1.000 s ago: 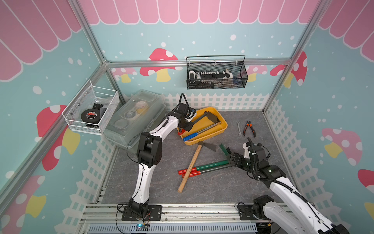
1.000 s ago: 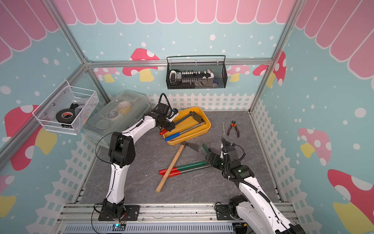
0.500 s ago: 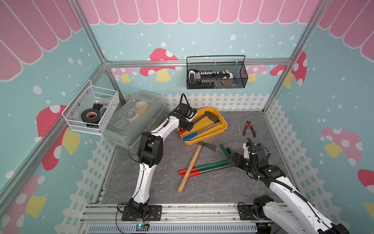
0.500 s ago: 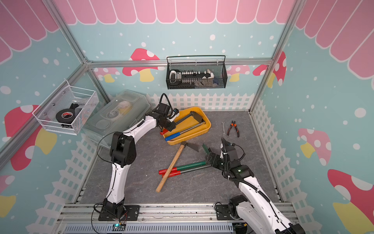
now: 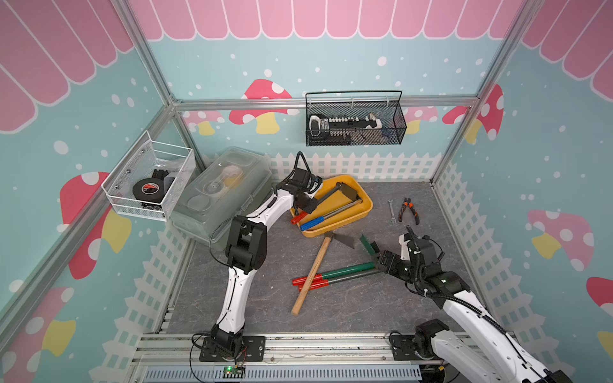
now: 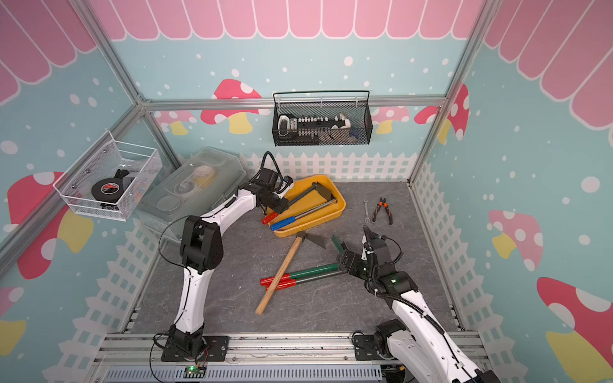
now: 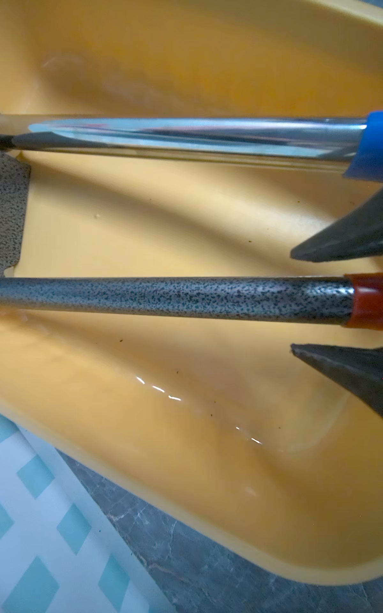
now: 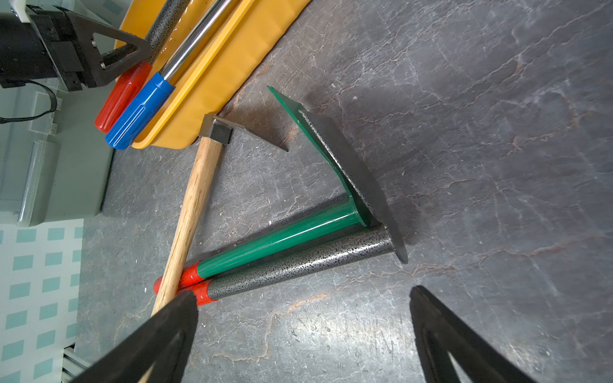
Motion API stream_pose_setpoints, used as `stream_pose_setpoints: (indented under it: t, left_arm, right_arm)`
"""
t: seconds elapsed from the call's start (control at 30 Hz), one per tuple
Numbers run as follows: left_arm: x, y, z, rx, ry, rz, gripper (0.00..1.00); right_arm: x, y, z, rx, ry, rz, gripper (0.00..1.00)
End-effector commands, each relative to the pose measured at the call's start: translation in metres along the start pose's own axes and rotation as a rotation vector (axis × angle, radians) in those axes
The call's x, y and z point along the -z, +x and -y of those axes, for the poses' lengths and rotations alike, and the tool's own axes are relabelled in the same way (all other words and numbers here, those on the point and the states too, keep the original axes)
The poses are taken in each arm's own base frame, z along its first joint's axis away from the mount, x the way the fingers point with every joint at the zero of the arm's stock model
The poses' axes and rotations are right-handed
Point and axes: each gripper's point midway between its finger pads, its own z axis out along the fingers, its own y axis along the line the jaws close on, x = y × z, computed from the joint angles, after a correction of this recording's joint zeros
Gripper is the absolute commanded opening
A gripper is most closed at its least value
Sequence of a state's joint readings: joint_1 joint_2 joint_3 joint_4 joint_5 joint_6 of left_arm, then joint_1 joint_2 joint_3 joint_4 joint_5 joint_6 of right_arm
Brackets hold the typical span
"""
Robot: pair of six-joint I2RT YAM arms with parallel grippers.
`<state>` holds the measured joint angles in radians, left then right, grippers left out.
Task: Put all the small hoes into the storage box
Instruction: Place the hoe in the storage box.
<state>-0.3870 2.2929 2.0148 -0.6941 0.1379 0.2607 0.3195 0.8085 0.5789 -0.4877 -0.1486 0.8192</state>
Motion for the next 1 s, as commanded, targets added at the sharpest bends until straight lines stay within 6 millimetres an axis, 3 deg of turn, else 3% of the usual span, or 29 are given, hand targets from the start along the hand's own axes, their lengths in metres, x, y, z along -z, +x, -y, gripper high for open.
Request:
stream_pose_setpoints:
  t: [0.0,0.17,0.43,0.93,0.97]
  left_arm:
    - [0.005,-0.012,-0.008,-0.008,-0.031,0.032,0.46]
    - [0.027,-0.026,-0.018,0.027,-0.091,0.069,0.53]
    - [0.066,-0.037,-0.032,0.167,-0.19,0.119,0.55]
    - [0.121,0.002,0.0,0.362,-0.149,0.108,0.59]
    - [0.122,0.003,0.018,0.345,-0.128,0.1,0.59]
  right_arm:
    - [0.006,-0.006,-0.003,0.009,-0.004,0.017,0.99]
    - [0.007,-0.006,-0.002,0.022,0.002,0.019,0.98]
    - [0.007,-0.007,-0.001,0.051,0.009,0.029,0.99]
    - [0.002,-0.008,0.001,0.095,0.014,0.032,0.99]
    - [0.001,-0.008,0.001,0.097,0.012,0.029,0.99]
